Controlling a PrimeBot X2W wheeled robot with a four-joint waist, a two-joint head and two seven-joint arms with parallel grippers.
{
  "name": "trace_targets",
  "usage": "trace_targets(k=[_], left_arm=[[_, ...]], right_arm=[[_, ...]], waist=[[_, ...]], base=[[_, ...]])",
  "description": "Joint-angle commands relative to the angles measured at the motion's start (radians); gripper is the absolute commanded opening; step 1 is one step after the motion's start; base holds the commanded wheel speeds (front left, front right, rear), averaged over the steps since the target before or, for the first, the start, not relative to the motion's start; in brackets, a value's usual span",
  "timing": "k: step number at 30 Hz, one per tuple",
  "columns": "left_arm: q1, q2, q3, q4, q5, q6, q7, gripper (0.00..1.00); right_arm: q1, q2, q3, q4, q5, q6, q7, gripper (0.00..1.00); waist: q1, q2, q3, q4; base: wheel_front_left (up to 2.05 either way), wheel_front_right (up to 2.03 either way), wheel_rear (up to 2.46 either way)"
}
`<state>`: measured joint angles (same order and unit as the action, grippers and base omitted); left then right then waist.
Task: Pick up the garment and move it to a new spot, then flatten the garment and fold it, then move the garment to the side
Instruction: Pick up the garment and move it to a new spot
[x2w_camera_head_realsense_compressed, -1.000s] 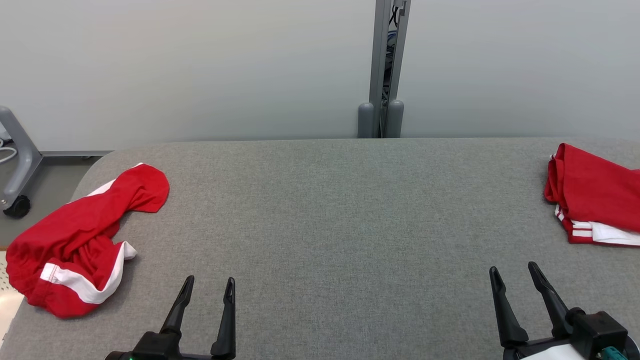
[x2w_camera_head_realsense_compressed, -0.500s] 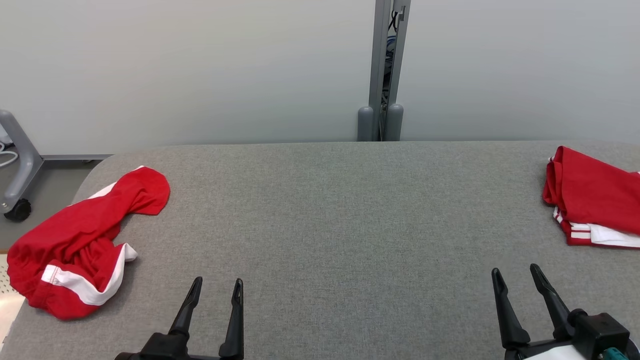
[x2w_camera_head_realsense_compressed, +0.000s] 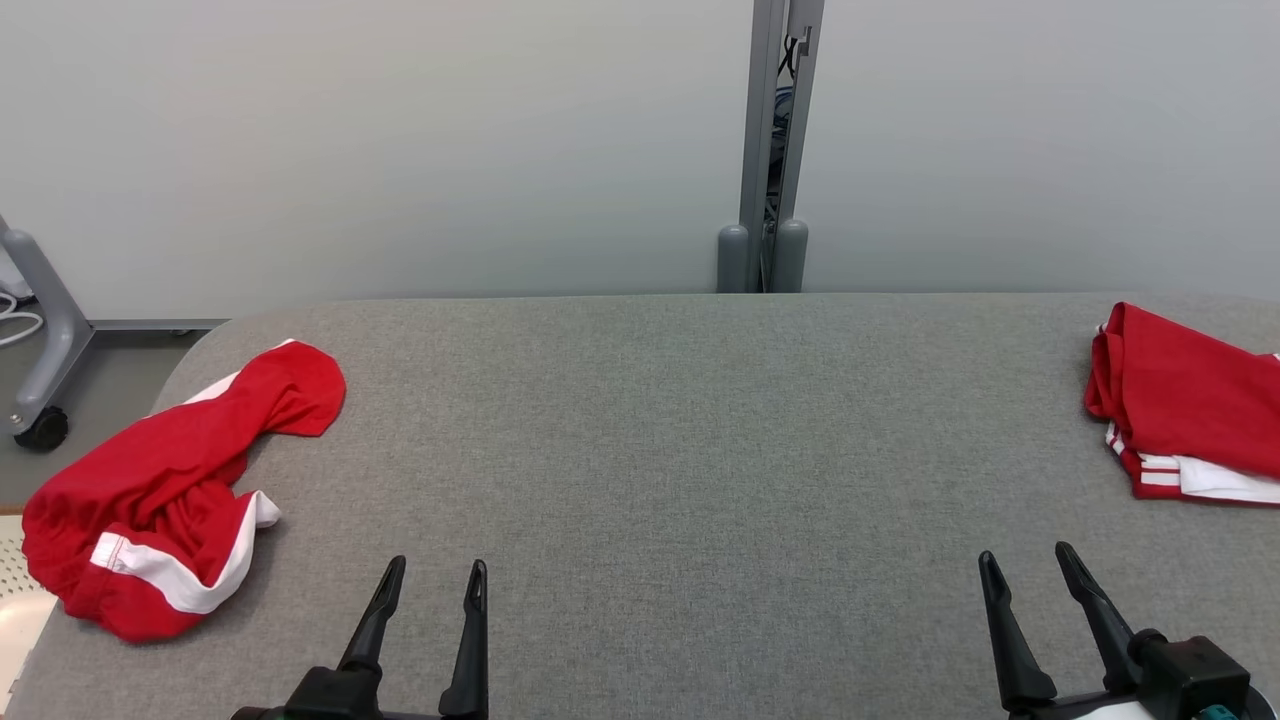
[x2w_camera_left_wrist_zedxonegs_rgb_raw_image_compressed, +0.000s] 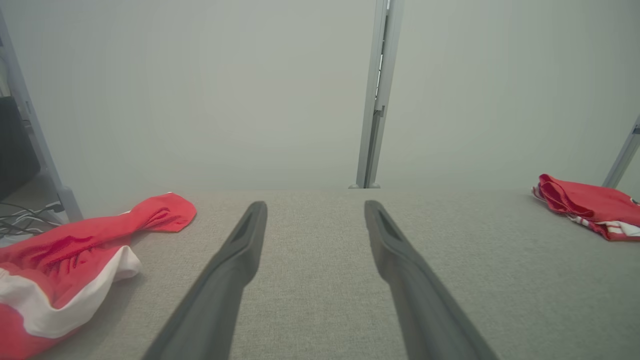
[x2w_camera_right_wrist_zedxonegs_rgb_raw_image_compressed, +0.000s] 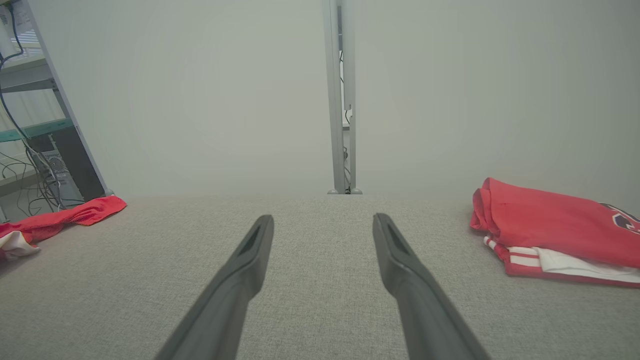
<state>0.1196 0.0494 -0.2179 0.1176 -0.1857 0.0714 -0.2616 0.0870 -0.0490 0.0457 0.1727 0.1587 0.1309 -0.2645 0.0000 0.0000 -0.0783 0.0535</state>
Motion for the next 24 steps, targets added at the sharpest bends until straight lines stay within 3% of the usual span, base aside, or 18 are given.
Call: trace_targets(k=[1,12,24], left_arm=[[0.008,0.003,0.004,0.0,0.008,0.004,-0.004,1.0],[0.008,0.003,0.01,-0.005,0.017,0.008,-0.004,1.0],[0.016,0.003,0.025,-0.036,0.039,0.013,-0.004,1.0]], right_arm=[[0.01,-0.004,-0.003,-0.008,-0.007,0.0,0.0,1.0],[0.024,-0.004,0.003,-0.02,-0.013,0.0,0.0,1.0],[0.031,-0.004,0.019,-0.021,-0.001,0.0,0.0,1.0]], waist=[[0.0,0.0,-0.001,0.004],[0.0,0.0,-0.001,0.057],[0.0,0.0,-0.004,0.201]], base=[[0.0,0.0,0.0],[0.0,0.0,0.0],[0.0,0.0,0.0]])
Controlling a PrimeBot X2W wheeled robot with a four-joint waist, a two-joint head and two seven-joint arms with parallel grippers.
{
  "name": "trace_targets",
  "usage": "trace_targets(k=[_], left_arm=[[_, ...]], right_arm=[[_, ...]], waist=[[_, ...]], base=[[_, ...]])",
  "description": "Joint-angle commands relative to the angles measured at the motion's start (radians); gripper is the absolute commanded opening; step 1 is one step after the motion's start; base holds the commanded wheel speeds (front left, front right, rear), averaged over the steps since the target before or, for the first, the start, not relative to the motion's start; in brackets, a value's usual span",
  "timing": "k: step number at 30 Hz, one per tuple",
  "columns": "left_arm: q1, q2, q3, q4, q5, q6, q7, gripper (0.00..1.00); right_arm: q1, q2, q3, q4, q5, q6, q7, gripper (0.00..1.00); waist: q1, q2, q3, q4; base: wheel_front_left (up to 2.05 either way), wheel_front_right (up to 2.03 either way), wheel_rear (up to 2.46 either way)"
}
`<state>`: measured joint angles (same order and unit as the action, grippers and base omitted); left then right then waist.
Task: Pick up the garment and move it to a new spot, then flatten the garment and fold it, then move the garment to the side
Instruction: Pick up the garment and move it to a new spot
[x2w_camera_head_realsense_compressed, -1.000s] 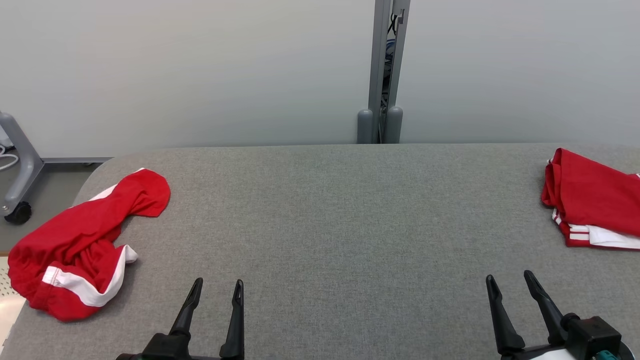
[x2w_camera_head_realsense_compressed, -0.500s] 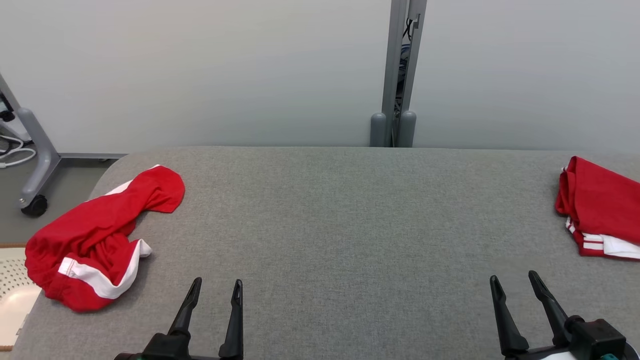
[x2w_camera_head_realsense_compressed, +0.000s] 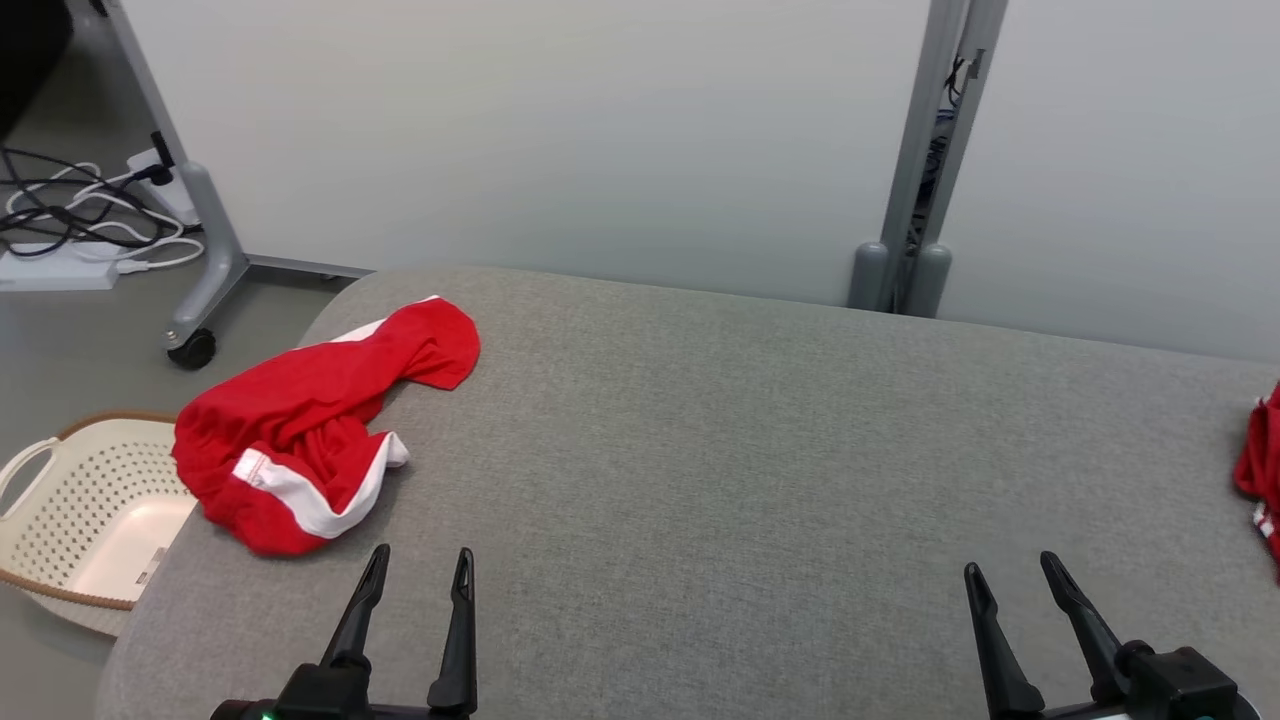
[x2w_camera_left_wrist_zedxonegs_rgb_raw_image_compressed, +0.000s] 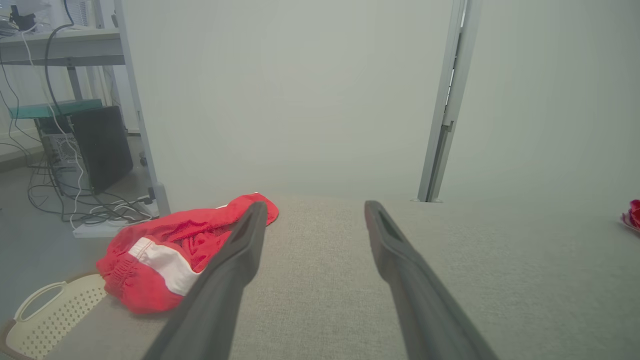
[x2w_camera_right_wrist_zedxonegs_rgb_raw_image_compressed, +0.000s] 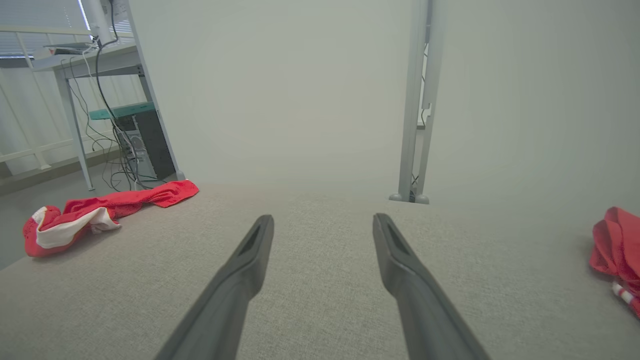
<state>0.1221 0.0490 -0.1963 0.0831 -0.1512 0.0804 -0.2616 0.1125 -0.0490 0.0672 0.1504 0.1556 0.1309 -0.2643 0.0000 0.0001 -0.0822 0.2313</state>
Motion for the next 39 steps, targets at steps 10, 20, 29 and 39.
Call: trace_targets(k=[10,20,29,39], left_arm=[[0.014,0.003,0.016,-0.006,0.018,-0.003,-0.004,1.0],[0.018,0.003,0.028,-0.029,0.038,0.01,-0.004,1.0],[0.026,0.003,0.036,-0.046,0.008,0.029,-0.004,1.0],[0.009,0.003,0.035,-0.035,-0.034,0.035,-0.004,1.0]], right_arm=[[0.005,-0.004,0.021,-0.005,0.001,0.0,0.0,1.0],[0.0,-0.004,0.029,-0.008,0.012,0.0,0.0,1.0],[-0.025,-0.004,0.046,0.003,0.003,0.0,0.0,1.0],[-0.017,-0.004,0.038,0.004,-0.011,0.0,0.0,1.0]], waist=[[0.0,-0.0001,0.005,0.152],[0.0,-0.0001,0.017,0.238],[0.0,-0.0001,0.033,0.252],[0.0,-0.0001,0.043,0.259]], base=[[0.0,0.0,0.0],[0.0,0.0,0.0],[0.0,0.0,0.0],[0.0,0.0,0.0]])
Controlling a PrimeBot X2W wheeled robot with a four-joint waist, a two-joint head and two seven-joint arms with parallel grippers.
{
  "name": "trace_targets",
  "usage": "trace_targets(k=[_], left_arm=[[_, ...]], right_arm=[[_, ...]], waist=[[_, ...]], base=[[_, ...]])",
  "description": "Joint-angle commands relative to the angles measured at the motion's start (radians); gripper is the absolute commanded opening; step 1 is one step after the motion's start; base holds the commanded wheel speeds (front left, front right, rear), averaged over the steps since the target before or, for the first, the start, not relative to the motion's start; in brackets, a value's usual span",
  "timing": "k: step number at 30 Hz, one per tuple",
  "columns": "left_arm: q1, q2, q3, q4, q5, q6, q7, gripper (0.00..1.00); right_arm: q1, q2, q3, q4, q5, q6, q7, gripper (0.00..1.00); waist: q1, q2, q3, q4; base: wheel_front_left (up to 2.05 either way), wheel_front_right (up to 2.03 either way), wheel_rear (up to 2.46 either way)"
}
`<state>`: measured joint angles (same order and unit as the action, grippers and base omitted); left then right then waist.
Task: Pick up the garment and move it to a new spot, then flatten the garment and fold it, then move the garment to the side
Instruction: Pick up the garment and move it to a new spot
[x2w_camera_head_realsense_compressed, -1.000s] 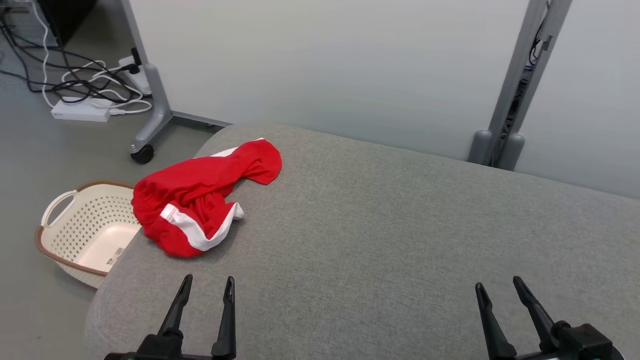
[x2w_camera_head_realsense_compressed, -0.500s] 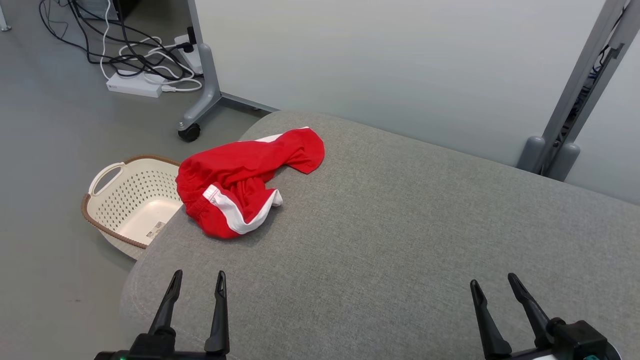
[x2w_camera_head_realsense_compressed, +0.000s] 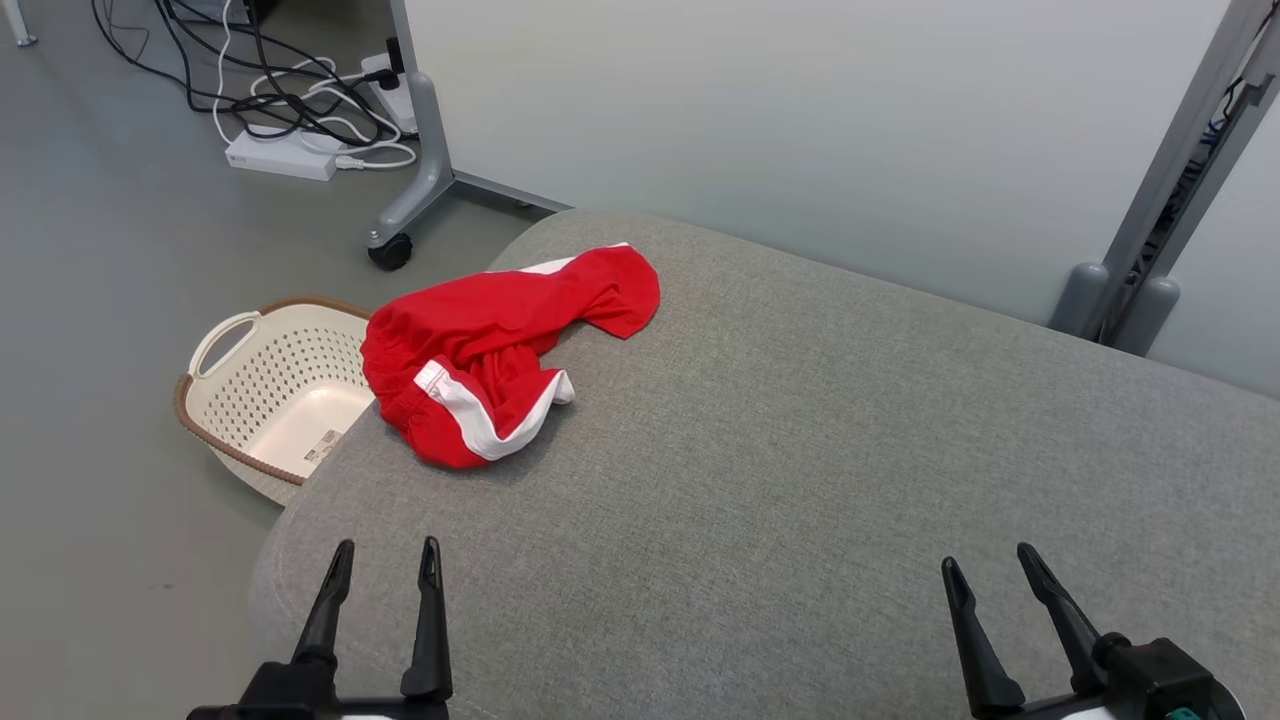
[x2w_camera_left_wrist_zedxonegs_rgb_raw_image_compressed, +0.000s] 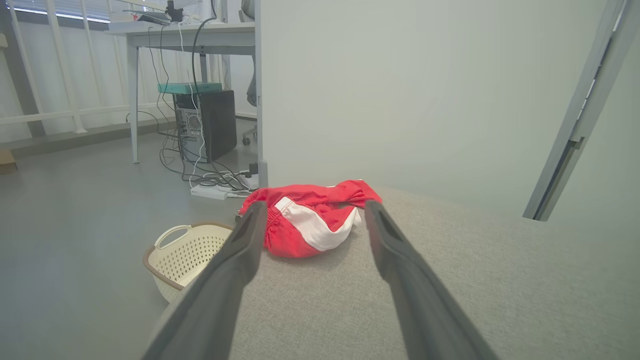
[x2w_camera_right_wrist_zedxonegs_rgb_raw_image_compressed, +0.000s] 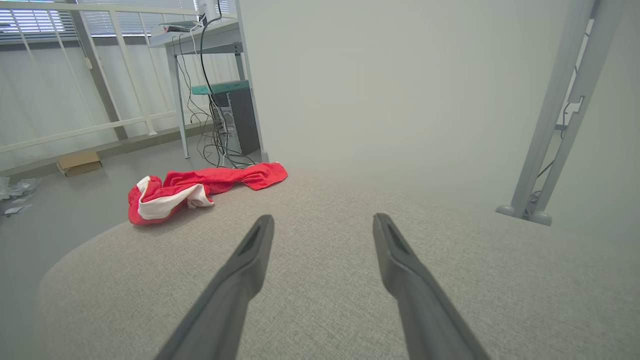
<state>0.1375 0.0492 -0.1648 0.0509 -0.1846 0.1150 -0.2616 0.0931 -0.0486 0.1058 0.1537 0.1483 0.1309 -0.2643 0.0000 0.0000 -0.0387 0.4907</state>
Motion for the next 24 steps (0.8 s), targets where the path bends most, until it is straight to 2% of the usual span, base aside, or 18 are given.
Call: trace_targets(k=[1,7,15,24], left_arm=[[-0.031,0.003,0.006,0.006,-0.011,-0.008,-0.004,1.0],[-0.136,0.003,0.025,0.01,-0.081,-0.002,-0.004,1.0],[-0.347,0.003,0.059,0.07,-0.171,-0.01,-0.004,1.0],[-0.633,0.003,0.198,0.232,-0.159,-0.052,-0.003,1.0]], right_arm=[[0.013,-0.004,-0.006,-0.001,-0.008,0.0,0.0,1.0],[-0.016,-0.011,-0.012,-0.015,-0.048,0.0,0.0,1.0],[-0.086,-0.078,0.001,-0.028,-0.071,0.0,0.0,1.0],[-0.182,-0.146,0.007,-0.041,-0.073,0.0,0.0,1.0]], waist=[[0.0,0.0,0.005,0.003],[0.0,0.0,0.099,-0.022],[0.0,0.0,0.247,-0.056],[0.0,0.0,0.389,-0.109]], base=[[0.0,0.0,0.0],[0.0,0.0,0.0],[0.0,0.0,0.0],[0.0,0.0,0.0]])
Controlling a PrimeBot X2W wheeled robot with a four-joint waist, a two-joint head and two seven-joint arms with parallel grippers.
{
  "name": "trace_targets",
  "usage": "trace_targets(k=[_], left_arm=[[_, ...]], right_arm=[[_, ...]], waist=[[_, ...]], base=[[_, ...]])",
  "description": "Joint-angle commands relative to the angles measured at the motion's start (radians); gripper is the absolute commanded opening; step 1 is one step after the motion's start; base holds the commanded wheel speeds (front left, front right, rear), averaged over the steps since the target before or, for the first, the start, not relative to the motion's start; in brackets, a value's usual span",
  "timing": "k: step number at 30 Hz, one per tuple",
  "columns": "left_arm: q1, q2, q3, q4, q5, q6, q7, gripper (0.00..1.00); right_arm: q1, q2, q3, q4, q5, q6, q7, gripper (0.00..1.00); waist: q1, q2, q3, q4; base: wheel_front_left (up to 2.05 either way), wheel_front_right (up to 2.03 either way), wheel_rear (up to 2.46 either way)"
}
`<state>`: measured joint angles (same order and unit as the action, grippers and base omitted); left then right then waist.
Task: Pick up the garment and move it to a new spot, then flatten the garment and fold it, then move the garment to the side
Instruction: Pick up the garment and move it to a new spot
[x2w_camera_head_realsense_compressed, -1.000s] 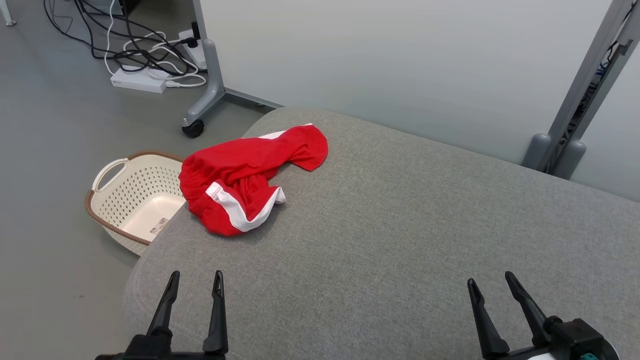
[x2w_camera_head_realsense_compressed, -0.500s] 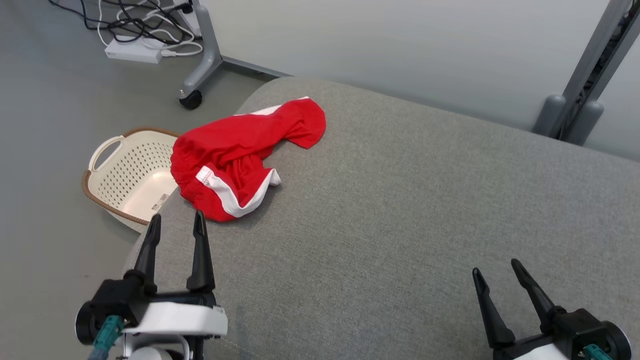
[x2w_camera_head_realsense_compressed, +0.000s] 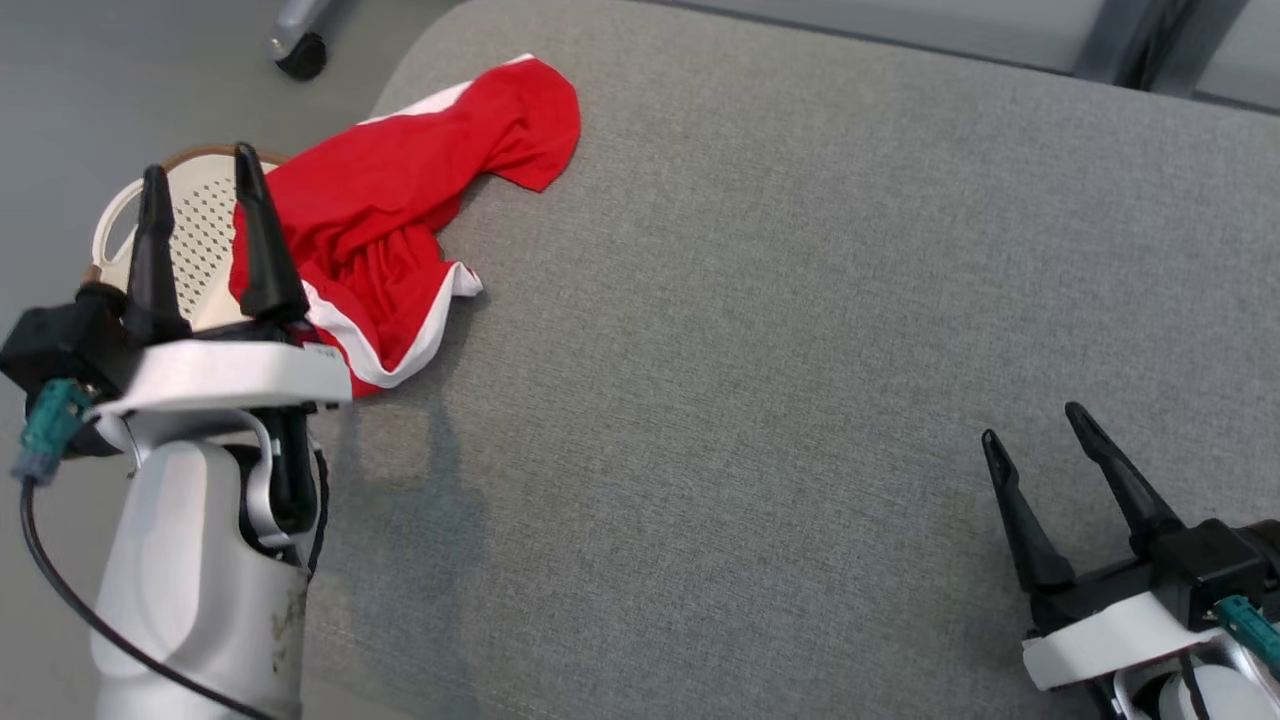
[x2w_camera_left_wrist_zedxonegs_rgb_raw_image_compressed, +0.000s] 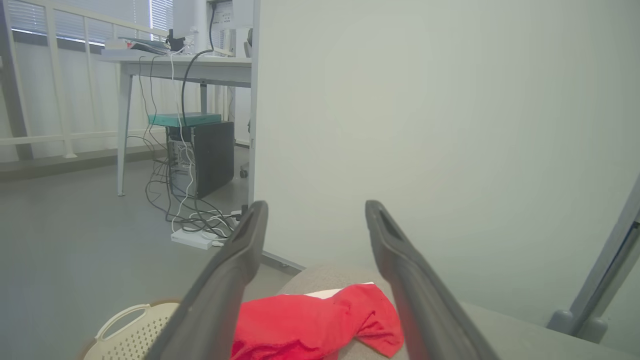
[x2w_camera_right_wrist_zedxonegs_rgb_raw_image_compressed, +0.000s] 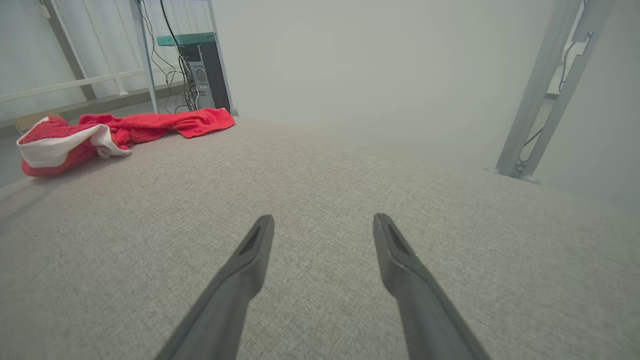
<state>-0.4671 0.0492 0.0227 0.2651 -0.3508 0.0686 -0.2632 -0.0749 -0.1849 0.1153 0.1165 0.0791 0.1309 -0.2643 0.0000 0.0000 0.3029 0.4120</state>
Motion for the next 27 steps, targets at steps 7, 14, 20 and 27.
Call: trace_targets(k=[7,14,20,27], left_arm=[[-0.194,0.005,0.104,0.225,-0.006,-0.045,-0.001,1.0],[-0.377,0.061,0.133,0.584,-0.039,-0.067,0.081,1.0],[-0.494,0.123,0.115,0.823,-0.034,-0.033,0.274,1.0],[-0.555,0.146,0.081,0.968,-0.021,-0.008,0.43,1.0]], right_arm=[[-0.051,-0.03,-0.002,-0.008,0.0,0.0,0.0,1.0],[-0.076,-0.024,0.007,0.002,0.006,0.0,0.0,1.0],[-0.095,-0.02,0.022,0.014,0.008,0.0,0.0,1.0],[-0.113,-0.013,0.027,0.02,0.012,0.0,0.0,1.0]], waist=[[0.0,0.0,0.112,-0.063],[0.0,0.0,0.139,-0.099],[0.0,0.0,0.151,-0.127],[0.0,0.0,0.172,-0.154]], base=[[0.0,0.0,0.0],[0.0,0.0,0.0],[0.0,0.0,0.0],[0.0,0.0,0.0]])
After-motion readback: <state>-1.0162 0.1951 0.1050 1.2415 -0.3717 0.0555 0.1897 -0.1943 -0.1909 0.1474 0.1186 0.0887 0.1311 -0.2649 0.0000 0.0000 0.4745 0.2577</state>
